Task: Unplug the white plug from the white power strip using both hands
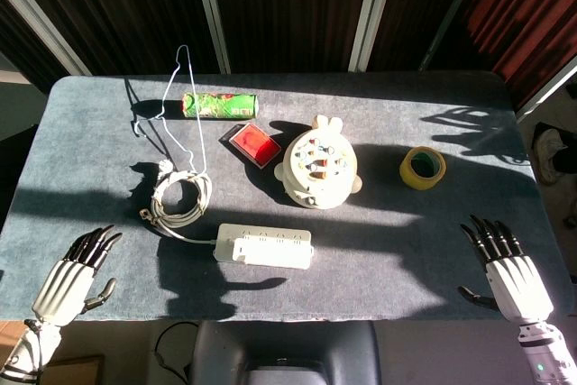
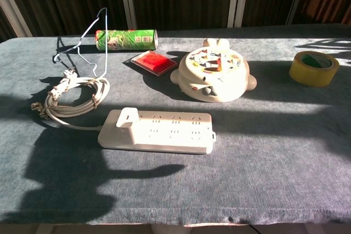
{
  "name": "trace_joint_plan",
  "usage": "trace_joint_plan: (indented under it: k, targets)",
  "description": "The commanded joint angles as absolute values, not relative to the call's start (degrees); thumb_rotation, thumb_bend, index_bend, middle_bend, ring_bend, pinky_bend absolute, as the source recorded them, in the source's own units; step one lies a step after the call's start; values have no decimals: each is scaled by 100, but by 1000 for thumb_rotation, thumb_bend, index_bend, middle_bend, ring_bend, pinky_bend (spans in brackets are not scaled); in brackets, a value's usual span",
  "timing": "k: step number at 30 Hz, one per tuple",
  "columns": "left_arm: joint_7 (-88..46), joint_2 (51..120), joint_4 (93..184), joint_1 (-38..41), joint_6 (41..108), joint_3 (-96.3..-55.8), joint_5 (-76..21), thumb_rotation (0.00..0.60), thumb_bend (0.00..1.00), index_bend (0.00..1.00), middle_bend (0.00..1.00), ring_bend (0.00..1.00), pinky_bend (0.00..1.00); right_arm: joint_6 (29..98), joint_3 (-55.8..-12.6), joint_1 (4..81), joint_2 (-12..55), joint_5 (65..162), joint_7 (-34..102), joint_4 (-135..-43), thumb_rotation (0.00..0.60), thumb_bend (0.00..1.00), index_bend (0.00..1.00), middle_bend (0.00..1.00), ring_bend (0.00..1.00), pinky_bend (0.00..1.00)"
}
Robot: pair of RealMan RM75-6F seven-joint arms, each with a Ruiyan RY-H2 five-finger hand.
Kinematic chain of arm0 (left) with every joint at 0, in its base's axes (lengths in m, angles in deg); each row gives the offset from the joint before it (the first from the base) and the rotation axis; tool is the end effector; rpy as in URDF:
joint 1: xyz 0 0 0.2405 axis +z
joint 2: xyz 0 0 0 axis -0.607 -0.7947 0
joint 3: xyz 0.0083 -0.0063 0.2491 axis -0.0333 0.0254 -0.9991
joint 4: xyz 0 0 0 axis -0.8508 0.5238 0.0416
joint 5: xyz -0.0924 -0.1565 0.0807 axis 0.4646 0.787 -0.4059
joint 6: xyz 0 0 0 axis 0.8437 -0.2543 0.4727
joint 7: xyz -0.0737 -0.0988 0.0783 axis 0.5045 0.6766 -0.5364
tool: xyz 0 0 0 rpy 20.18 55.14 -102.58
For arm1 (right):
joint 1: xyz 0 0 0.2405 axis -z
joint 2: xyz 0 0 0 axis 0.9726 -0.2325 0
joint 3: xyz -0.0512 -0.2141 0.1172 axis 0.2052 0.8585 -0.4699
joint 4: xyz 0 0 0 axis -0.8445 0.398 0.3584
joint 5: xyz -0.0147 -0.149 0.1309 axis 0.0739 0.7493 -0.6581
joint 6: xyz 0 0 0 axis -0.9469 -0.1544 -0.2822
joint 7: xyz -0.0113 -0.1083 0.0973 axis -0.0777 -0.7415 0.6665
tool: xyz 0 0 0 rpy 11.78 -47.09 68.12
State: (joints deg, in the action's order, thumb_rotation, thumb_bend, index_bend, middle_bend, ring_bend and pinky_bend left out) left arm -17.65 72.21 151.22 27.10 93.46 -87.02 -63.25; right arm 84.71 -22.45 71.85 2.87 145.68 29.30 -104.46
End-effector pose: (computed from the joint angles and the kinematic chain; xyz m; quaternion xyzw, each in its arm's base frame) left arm -0.2819 0.1867 0.1170 -0.6863 -0.3590 -0.4111 0.4806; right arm -0.2928 -0.1639 0.1470 0.6707 -0.3429 0.3671 0.5456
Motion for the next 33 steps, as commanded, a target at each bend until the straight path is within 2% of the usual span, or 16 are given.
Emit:
trace_joint_plan:
  k: [1,6,11,16,21,33]
  targets:
    - [-1399,7533,14938,2695,9582,-8753,-6615,600,418,0,0,0,120,8466,-2236,7182,273,14579,2968,-10462,600,116,0,0,0,0]
    - [-1082,8435,14418,2598,9715,-8985,-7215,600,414,0,0,0,122,8426,-2218,7171,232,14571,3076,-10475,600,116,0,0,0,0]
    - [-1688,8946,14551,2395,9249,-9179,-7528,600,403,0,0,0,122,8359,-2175,7140,157,14612,3187,-10487,600,116,0,0,0,0]
    - [-2179,9662,14354,2233,8870,-8889,-7254,600,400,0,0,0,120,8360,-2160,7143,109,14617,3278,-10483,600,116,0,0,0,0]
    - [-2356,10592,13552,2097,8943,-8558,-7107,600,400,0,0,0,118,8341,-2159,7148,96,14582,3282,-10484,600,116,0,0,0,0]
    - [-3087,11692,12466,1580,8926,-8273,-7117,600,391,0,0,0,116,8112,-2091,7087,23,14541,3329,-10573,600,116,0,0,0,0]
